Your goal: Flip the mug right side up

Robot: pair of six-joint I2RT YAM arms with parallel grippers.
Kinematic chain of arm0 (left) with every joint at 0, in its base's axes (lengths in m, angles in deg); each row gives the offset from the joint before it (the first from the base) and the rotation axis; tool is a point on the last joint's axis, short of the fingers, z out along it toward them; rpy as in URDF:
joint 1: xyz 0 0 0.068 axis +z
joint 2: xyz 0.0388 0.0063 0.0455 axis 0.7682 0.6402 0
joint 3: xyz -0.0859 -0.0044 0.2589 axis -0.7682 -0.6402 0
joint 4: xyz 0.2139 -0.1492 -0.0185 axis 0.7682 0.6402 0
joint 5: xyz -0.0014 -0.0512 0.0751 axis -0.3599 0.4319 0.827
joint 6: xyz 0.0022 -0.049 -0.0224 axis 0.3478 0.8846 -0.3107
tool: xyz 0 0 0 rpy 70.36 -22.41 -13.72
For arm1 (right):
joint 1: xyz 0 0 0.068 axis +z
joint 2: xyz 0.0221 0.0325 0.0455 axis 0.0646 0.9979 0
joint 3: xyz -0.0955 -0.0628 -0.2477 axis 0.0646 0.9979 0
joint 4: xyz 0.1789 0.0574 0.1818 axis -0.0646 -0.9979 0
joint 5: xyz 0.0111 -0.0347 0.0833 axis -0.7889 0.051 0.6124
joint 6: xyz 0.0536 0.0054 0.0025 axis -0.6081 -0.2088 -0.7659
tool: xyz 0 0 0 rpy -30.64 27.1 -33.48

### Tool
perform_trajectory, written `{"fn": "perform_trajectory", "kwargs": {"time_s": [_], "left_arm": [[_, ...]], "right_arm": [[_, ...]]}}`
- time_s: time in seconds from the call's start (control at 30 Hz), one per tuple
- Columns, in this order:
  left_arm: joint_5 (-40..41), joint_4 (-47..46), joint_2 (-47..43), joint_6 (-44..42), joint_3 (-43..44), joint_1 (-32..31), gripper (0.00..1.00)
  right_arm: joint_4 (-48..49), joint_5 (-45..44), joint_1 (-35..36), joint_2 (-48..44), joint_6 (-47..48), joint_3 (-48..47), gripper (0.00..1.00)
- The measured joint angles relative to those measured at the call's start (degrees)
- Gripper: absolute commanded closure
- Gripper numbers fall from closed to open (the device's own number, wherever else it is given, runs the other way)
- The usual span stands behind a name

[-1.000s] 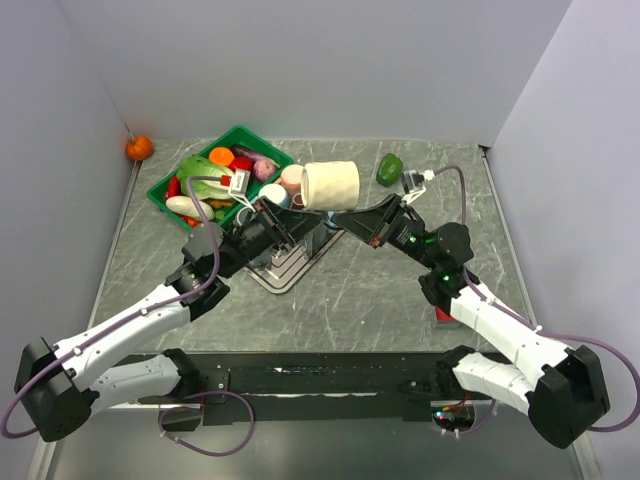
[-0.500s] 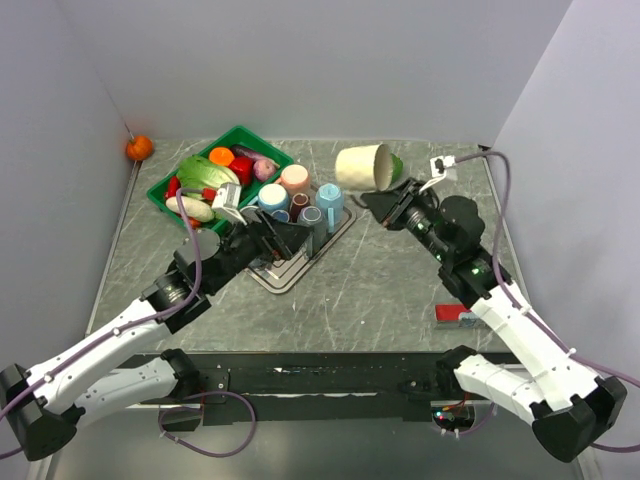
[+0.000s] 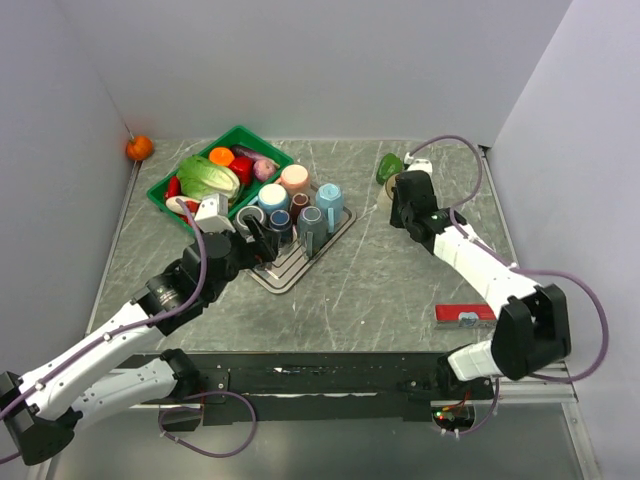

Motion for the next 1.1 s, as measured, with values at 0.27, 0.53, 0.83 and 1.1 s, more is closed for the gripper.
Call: {"fn": "perform_trajectory", "kwargs": {"time_s": [0.27,0.53,0.83,1.1], "left_arm": [[2.3,2.3,1.4,-0.6,0.0,0.0,0.04],[3.7,4.4,1.5,-0.5,0.0,0.0,0.04],[4.6,6.1,1.9,-0.2,0.0,0.0,0.04],[4.5,7.4,3.5,1.3,0.0,0.0,0.04]], "right_arm": [[2.6,0.9,-2.8,8.4,3.7,0.0,1.00],[4.5,2.7,-2.8,16.8,4.4,0.0,1.00],[5.1,3.7,-2.8,21.0,4.2,-3.1,0.75],[5.2,2.7,-2.8,22.9,2.9,-5.6,0.15]]}}
